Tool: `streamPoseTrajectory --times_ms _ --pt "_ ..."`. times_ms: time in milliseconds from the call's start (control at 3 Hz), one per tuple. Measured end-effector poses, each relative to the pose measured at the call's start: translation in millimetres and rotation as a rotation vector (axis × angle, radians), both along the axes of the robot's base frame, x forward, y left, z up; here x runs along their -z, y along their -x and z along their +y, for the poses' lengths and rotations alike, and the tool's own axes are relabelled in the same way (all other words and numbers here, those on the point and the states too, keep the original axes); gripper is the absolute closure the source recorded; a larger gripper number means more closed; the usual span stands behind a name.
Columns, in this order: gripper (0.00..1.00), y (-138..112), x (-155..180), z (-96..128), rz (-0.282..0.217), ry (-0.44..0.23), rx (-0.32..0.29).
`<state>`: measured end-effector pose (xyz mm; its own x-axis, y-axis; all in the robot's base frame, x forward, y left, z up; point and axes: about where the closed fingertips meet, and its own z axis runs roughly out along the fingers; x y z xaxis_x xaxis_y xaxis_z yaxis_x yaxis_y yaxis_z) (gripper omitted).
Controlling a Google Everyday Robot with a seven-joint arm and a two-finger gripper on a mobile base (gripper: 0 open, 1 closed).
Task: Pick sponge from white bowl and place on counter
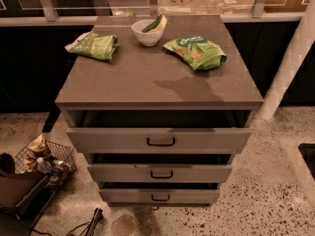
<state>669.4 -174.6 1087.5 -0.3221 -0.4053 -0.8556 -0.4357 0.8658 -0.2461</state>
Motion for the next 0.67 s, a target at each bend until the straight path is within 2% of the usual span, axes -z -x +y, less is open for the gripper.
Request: streamPoseTrajectory --times_ms 333,667 --pt "0.0 -4.8 3.8 2.7 0.005 -0.009 0.009" --pt "0.0 -56.3 43.8 30.8 0.034 -0.018 0.064"
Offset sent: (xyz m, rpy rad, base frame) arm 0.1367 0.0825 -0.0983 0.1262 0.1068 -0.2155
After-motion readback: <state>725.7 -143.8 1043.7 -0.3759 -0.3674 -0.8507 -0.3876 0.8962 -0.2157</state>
